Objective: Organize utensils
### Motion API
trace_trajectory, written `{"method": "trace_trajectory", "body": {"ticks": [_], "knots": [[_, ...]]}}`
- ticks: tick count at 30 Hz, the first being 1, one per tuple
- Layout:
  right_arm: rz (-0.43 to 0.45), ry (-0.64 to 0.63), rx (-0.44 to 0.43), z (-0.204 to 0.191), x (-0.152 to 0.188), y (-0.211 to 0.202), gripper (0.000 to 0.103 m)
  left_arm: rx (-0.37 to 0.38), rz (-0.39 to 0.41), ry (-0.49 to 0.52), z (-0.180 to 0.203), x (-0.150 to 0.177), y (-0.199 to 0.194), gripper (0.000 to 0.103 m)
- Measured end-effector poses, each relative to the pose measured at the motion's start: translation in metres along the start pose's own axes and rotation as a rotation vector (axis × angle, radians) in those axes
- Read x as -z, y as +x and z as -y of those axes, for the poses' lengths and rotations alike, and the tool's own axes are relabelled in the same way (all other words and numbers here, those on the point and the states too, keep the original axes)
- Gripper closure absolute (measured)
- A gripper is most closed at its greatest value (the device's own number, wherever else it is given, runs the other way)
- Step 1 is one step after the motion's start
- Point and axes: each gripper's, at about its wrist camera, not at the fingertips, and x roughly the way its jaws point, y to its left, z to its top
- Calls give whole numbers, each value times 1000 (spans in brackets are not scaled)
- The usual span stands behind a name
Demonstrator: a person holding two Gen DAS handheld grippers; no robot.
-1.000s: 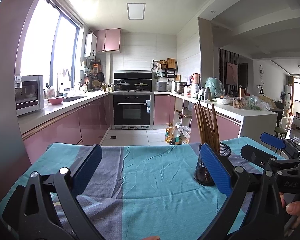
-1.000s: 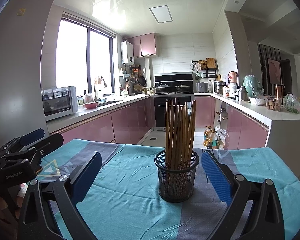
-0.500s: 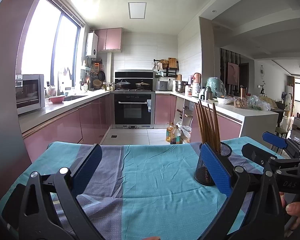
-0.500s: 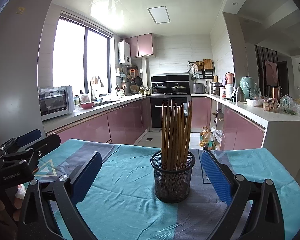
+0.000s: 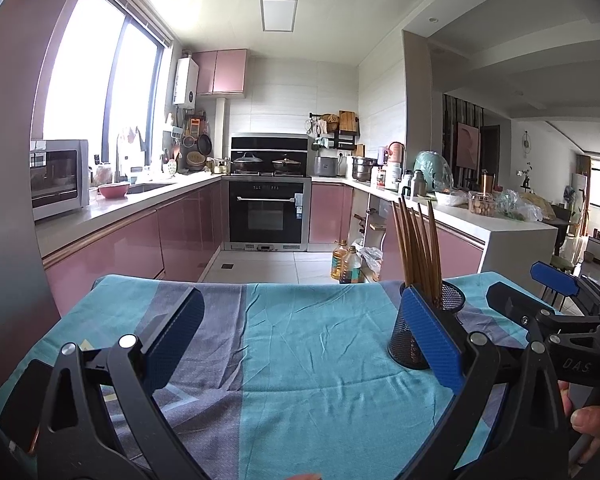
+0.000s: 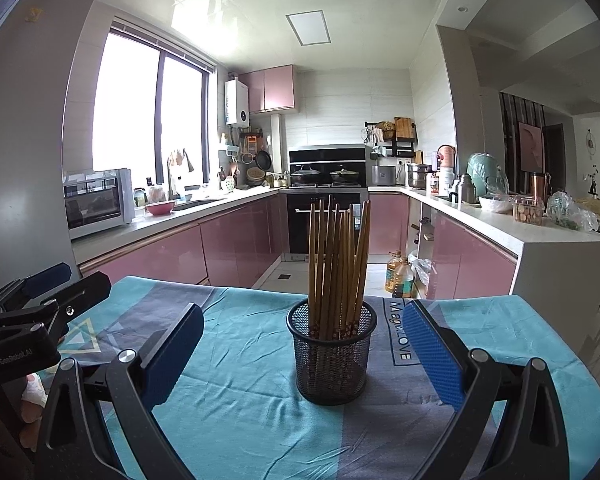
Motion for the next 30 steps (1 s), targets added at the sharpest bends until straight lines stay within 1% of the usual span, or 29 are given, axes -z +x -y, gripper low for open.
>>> {"method": "trace_trajectory", "body": {"ticks": [6, 30], "knots": [[4, -3, 5, -1, -1, 0, 6, 0, -6, -17, -2, 2, 1, 6], [16, -2, 23, 3, -2, -5, 6, 0, -5, -7, 1, 3, -1, 6]]}}
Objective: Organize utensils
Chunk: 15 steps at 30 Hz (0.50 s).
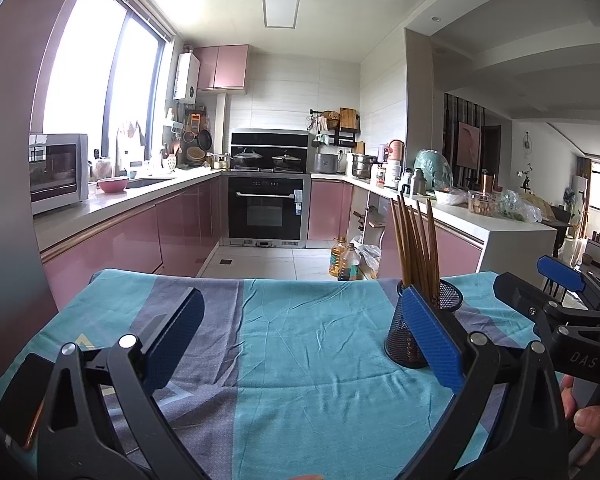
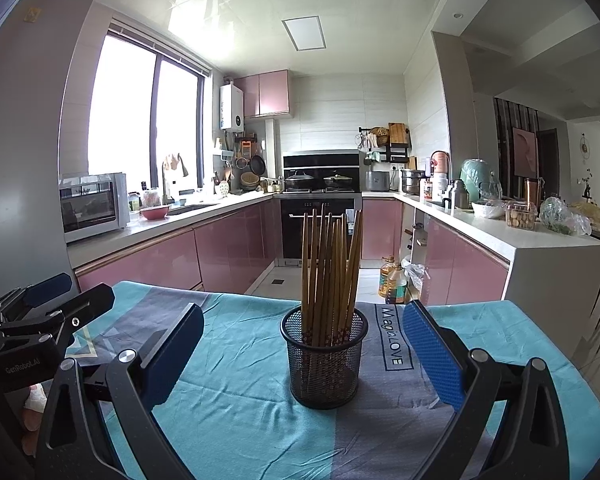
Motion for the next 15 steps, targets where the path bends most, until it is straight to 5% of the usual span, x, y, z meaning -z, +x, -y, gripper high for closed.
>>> {"method": "trace_trajectory", "body": {"ticks": [15], "knots": [[-4, 3, -3, 0, 1, 1, 6, -2, 0, -1, 1, 1, 0, 6]]}}
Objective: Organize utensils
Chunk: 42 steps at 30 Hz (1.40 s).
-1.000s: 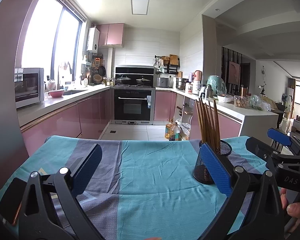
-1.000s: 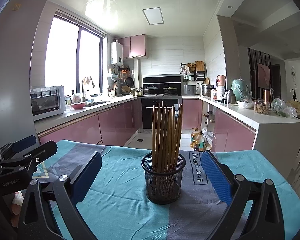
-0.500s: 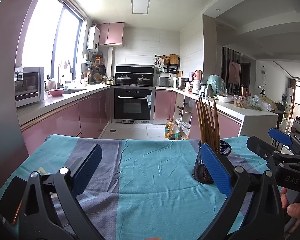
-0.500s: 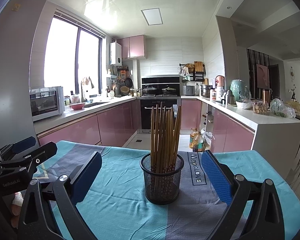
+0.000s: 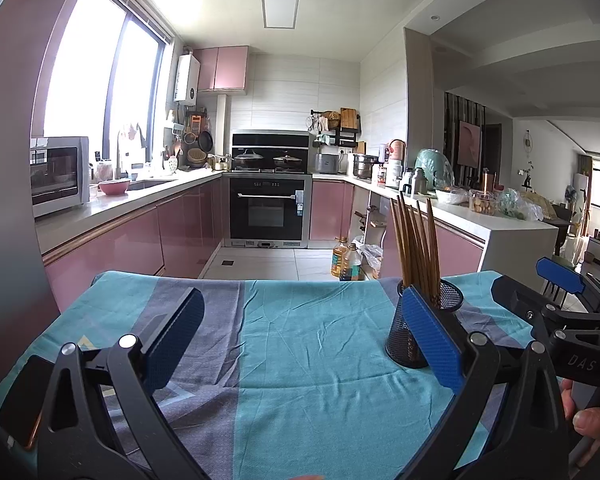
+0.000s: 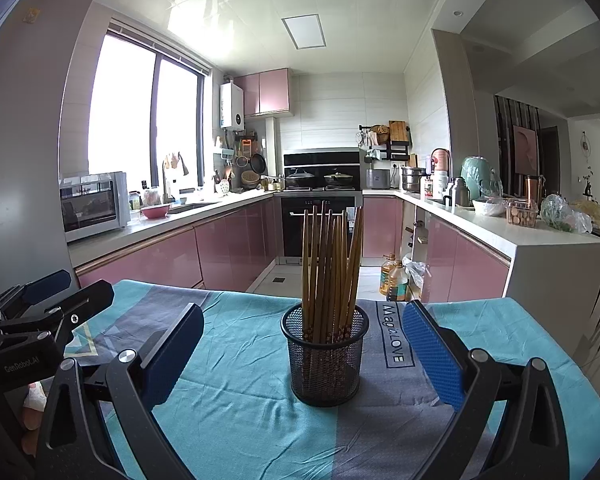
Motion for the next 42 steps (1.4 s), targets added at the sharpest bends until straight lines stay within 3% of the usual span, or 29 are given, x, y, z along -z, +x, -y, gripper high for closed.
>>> {"method": "trace_trajectory", "body": {"ticks": [42], "knots": [[-6, 8, -6, -1, 3, 0, 6, 1, -5, 4, 4, 2, 1, 6]]}}
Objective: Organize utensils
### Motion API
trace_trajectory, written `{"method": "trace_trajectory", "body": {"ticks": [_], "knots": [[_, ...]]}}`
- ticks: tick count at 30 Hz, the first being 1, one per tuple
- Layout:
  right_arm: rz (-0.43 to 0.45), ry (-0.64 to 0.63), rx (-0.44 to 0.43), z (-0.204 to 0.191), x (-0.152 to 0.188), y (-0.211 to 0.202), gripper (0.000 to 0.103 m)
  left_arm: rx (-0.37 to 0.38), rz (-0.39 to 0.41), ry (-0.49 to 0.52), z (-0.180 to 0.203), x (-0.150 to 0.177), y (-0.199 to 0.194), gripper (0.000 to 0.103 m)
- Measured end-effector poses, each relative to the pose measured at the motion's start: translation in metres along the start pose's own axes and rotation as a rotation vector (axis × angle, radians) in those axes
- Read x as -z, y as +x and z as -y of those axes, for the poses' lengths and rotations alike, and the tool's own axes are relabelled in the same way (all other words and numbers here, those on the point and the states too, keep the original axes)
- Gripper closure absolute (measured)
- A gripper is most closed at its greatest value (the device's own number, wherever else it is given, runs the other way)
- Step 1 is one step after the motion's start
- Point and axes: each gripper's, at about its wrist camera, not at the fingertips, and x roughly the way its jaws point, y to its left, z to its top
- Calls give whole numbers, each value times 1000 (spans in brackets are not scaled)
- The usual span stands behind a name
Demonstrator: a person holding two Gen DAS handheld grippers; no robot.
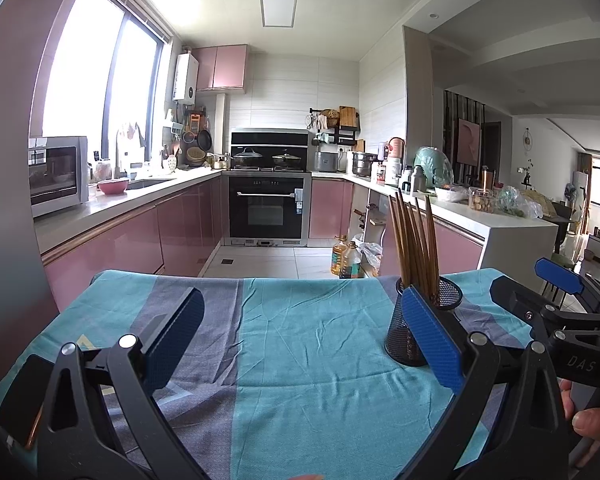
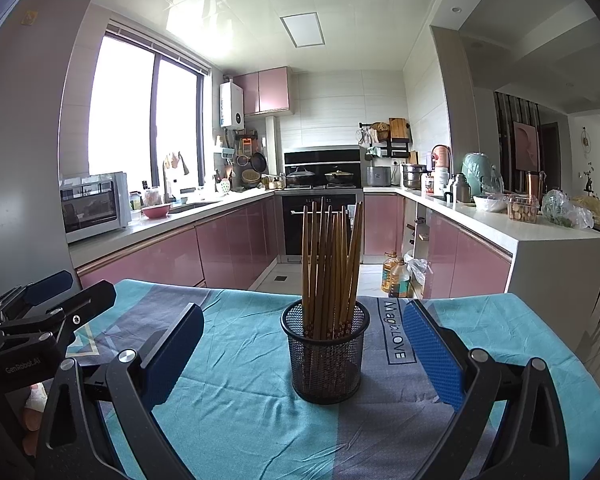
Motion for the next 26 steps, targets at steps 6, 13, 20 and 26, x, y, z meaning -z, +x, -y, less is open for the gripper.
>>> {"method": "trace_trajectory", "body": {"ticks": [6, 13, 20, 26], "knots": [[0, 2, -1, -1, 1, 0, 6, 2, -2, 1, 0, 0, 0, 6], [-1, 1, -2, 0, 1, 0, 6, 2, 9, 13, 0, 3, -1, 6], [-10, 4, -3, 3, 4, 3, 6, -7, 0, 28, 1, 4, 3, 6], [-126, 39, 40, 38, 14, 23, 6, -2, -71, -1, -12, 10, 15, 6]]}}
